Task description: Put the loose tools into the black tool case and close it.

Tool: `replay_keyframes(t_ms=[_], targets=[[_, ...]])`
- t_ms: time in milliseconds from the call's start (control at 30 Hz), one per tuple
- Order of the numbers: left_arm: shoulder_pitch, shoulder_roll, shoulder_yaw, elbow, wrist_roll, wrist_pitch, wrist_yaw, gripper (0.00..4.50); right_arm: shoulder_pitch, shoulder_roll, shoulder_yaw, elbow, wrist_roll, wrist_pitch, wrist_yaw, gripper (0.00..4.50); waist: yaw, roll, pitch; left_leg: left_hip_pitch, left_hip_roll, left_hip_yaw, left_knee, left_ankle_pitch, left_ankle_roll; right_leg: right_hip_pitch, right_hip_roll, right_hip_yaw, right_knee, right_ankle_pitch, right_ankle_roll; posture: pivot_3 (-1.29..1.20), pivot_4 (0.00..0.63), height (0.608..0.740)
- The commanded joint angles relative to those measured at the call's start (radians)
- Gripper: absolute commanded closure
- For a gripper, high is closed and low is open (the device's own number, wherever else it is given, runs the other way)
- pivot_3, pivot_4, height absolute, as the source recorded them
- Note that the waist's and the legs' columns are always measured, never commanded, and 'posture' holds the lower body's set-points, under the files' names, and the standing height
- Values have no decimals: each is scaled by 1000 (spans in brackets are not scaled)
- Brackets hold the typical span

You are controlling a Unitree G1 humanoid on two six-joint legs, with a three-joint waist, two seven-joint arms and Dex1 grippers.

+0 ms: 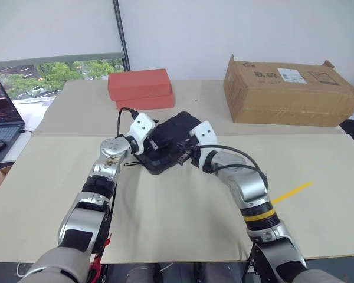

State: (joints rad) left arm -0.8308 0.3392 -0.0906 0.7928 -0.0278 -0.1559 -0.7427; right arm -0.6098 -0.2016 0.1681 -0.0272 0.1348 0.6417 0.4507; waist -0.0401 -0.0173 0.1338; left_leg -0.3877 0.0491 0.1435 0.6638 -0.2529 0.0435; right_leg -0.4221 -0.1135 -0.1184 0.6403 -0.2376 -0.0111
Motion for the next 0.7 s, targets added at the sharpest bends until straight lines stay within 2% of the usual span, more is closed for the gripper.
replay_keyframes(t_ms=[33,167,300,333,367,467,700], targets=[[77,5,-38,86,45,48,-23,0,19,-69,-32,-105,35,24,61,4455,-1,0,0,0,0,0,0,0,0,0,0,0,0,0,0,0,150,711],[73,-2,-42,88,46,46,-25,0,65,-167,10,-99,-2,-20,134,4455,-1,0,0,0,0,0,0,0,0,1,0,0,-1,0,0,0,150,711],[66,-7,-45,94,48,42,-27,0,69,-215,66,-54,-30,-62,195,4455,-1,0,0,0,0,0,0,0,0,0,0,0,-1,0,1,0,150,711],[65,-8,-45,95,49,41,-27,0,67,-212,70,-43,-32,-71,196,3897,-1,0,0,0,0,0,0,0,0,1,0,0,-1,0,1,0,150,711],[64,-8,-45,96,49,41,-27,0,62,-201,68,-31,-39,-86,180,3807,0,0,0,0,0,0,0,0,0,1,0,0,-1,0,1,0,150,711],[63,-5,-44,95,49,41,-28,0,46,-168,63,5,-51,-105,151,2866,1,0,0,1,0,0,0,0,0,1,0,0,-1,0,1,0,150,711],[69,1,-41,92,49,41,-26,0,32,-128,52,46,-64,-127,129,2866,2,0,0,0,0,0,0,0,0,1,0,0,0,0,1,0,150,711]])
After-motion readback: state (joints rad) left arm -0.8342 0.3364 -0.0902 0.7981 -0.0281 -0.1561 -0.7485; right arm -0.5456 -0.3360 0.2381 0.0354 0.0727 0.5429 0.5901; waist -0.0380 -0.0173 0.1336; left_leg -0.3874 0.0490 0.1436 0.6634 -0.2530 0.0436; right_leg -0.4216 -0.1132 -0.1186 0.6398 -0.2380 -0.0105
